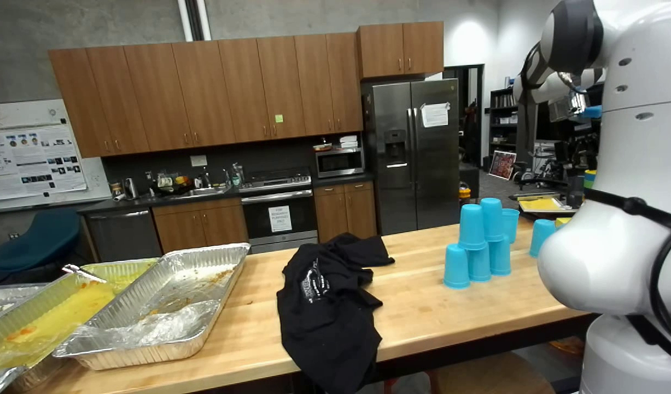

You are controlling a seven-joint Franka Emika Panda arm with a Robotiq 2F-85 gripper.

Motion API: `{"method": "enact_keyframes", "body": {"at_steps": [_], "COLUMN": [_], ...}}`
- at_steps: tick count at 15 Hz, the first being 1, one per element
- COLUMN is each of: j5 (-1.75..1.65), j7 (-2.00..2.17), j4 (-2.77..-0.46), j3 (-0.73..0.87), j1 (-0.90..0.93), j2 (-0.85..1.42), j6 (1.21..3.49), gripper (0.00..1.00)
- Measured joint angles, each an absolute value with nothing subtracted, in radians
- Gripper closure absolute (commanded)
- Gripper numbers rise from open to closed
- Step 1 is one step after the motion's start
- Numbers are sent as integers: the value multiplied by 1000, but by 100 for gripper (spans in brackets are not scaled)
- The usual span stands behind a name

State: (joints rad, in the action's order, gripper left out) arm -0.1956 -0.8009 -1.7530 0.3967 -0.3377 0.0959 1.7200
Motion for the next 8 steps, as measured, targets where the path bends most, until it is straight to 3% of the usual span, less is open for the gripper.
{"method": "enact_keyframes", "body": {"at_steps": [8], "j5": [-279], "j7": [-824], "j4": [-1755], "j3": [312], "j1": [-325], "j2": [108], "j6": [1719], "gripper": [0]}}
